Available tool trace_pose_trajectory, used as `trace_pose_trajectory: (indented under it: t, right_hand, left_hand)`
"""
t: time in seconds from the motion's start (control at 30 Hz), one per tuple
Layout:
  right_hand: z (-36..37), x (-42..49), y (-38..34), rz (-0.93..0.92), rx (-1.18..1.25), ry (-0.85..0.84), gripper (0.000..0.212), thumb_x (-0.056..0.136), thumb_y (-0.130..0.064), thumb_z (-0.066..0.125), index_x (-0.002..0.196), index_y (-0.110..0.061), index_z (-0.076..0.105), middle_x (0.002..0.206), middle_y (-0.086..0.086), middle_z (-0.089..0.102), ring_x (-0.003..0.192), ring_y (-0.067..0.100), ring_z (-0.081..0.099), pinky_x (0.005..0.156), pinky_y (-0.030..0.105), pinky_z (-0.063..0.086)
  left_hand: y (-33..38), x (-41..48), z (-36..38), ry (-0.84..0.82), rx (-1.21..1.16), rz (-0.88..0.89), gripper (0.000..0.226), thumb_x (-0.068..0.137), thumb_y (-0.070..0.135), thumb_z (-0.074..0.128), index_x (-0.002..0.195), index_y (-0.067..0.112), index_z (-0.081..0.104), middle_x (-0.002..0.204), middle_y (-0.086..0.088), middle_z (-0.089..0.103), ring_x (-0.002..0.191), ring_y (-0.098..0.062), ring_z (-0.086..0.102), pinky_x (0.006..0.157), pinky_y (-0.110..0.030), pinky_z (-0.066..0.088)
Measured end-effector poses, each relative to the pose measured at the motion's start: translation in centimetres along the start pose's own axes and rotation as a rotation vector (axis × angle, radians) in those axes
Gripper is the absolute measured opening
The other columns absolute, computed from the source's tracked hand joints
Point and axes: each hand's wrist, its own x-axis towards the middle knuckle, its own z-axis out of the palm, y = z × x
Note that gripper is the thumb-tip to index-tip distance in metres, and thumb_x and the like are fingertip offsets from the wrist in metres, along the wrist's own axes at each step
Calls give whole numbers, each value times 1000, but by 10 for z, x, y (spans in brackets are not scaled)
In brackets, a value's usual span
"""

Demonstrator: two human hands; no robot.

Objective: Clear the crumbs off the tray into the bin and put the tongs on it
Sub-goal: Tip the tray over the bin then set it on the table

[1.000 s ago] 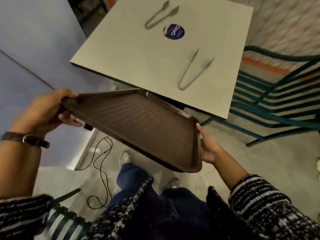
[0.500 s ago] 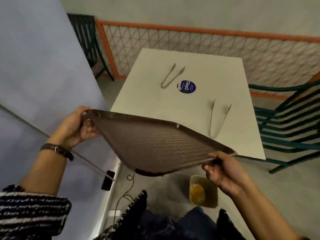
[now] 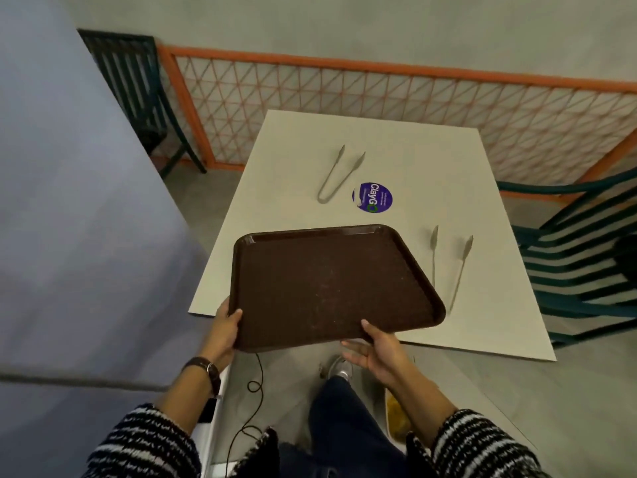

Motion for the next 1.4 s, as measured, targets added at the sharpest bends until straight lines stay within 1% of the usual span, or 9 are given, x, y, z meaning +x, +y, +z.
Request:
trace_pose_trajectory:
  t: [0.13,0.37,0.5,0.6,0.73,1.0,1.13,1.27,1.4]
  right_hand:
    - [-21,31,-11,271,-464,-97,40,97,-43,40,106,-7,55,93,14,66,63,23,64,51,34,56]
    - [-29,77,-59,272,-889,-3,40,98,-32,43,67,-10,58,58,4,57,46,14,48,46,26,39]
    - [-30,85,-70,-118,-1645,75,34,83,-50,60,64,-27,44,71,-5,55,62,13,50,51,21,37]
    - [-33,93,-67,-537,-1772,85,36,76,-51,64,94,-21,56,103,-2,58,97,19,53,72,25,37]
    - [-52,111,-50,-641,-1940,-65,50,80,-57,48,121,-29,53,128,1,51,118,25,48,104,43,31]
    - [-68,108,-40,-736,-1986,233,36,79,-29,53,114,-35,56,127,2,61,125,21,40,108,51,10]
    - [-74,110,-55,-659,-1834,444,50,69,-11,79,114,-27,65,131,6,59,127,31,50,114,53,7]
    - [-64,104,-53,-567,-1458,707,42,79,-18,70,118,-16,58,128,13,52,119,37,49,102,49,38]
    - [-34,98,-55,-278,-538,900,47,85,-33,63,123,-17,41,118,10,53,98,27,58,85,38,50]
  left_hand:
    - [-2,41,-3,88,124,1,42,96,-1,31,135,11,44,133,-15,52,114,-30,52,99,-42,43]
    - [8,86,6,232,347,19,46,91,-3,40,133,12,47,129,-6,55,115,-26,51,105,-39,37]
    - [10,106,15,316,527,22,41,85,1,46,121,15,57,111,-10,65,93,-31,58,87,-37,43]
    - [21,125,16,315,695,52,32,82,7,49,111,14,61,94,-17,67,81,-36,59,78,-41,47]
    - [45,146,25,232,609,63,28,80,7,50,107,10,60,99,-17,65,87,-35,60,83,-46,52]
    - [62,169,39,186,607,14,23,84,5,50,104,3,61,99,-16,63,90,-35,59,78,-38,46]
    - [52,171,39,18,649,-33,23,86,8,56,63,4,56,63,-13,57,61,-25,53,55,-30,33]
    - [47,179,40,-43,654,-77,28,85,2,50,57,5,47,52,-11,49,55,-24,49,55,-33,37]
    - [59,178,41,-107,693,-106,9,92,12,45,99,7,48,93,-12,58,83,-34,58,71,-41,48]
